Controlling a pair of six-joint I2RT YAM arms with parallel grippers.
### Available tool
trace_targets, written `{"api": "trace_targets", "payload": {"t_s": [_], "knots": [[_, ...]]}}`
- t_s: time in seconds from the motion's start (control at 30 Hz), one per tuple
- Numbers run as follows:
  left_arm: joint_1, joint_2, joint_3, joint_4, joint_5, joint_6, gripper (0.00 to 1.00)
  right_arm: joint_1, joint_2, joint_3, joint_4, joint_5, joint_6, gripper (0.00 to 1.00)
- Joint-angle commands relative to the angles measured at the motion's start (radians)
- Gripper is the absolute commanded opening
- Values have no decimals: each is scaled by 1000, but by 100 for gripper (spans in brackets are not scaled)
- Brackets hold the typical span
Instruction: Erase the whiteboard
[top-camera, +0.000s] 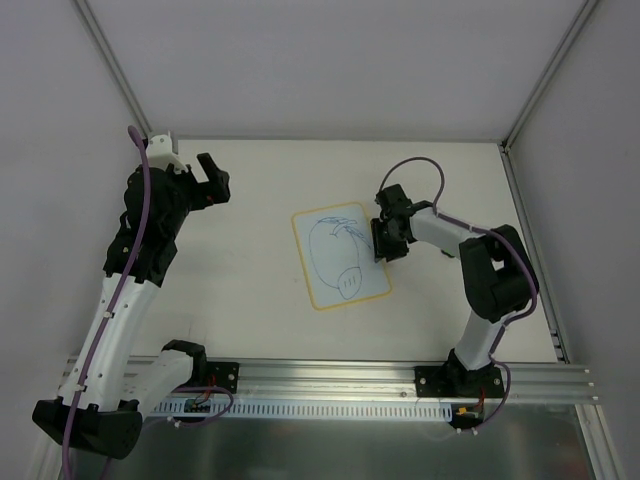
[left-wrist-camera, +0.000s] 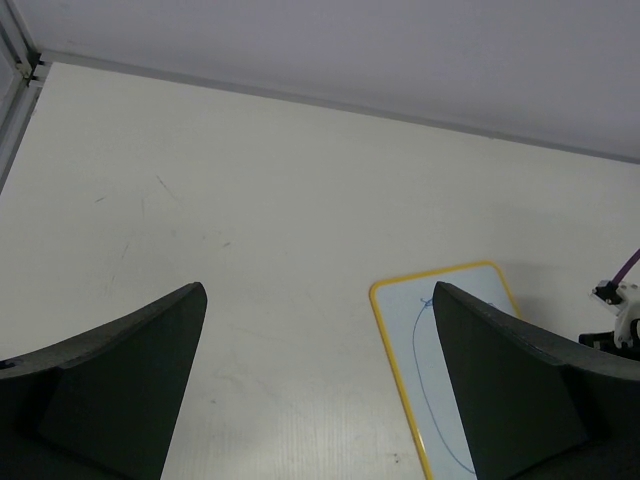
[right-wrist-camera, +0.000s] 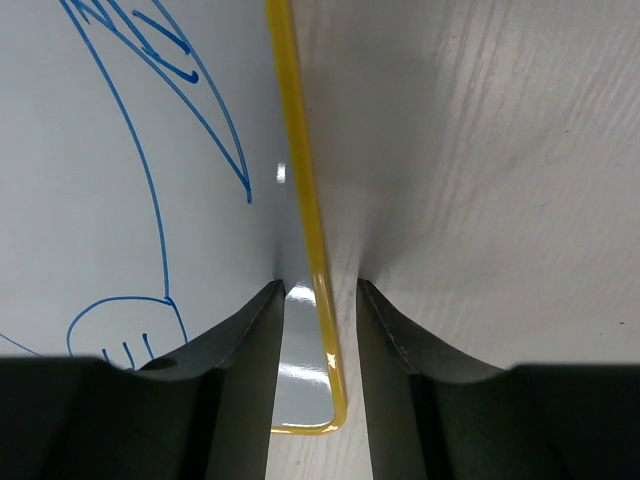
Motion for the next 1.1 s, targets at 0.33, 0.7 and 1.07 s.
{"api": "trace_targets", "payload": {"t_s": [0.33, 0.7, 1.07], "knots": [[8, 129, 1, 47, 149, -104, 99, 143, -177, -122, -65, -143, 48, 35], [-127, 397, -11, 47, 158, -185, 99, -67, -361, -85, -64, 101, 88, 56], [-244, 664, -52, 49, 80, -305, 88, -285, -438, -94, -53, 227, 159, 64]]}}
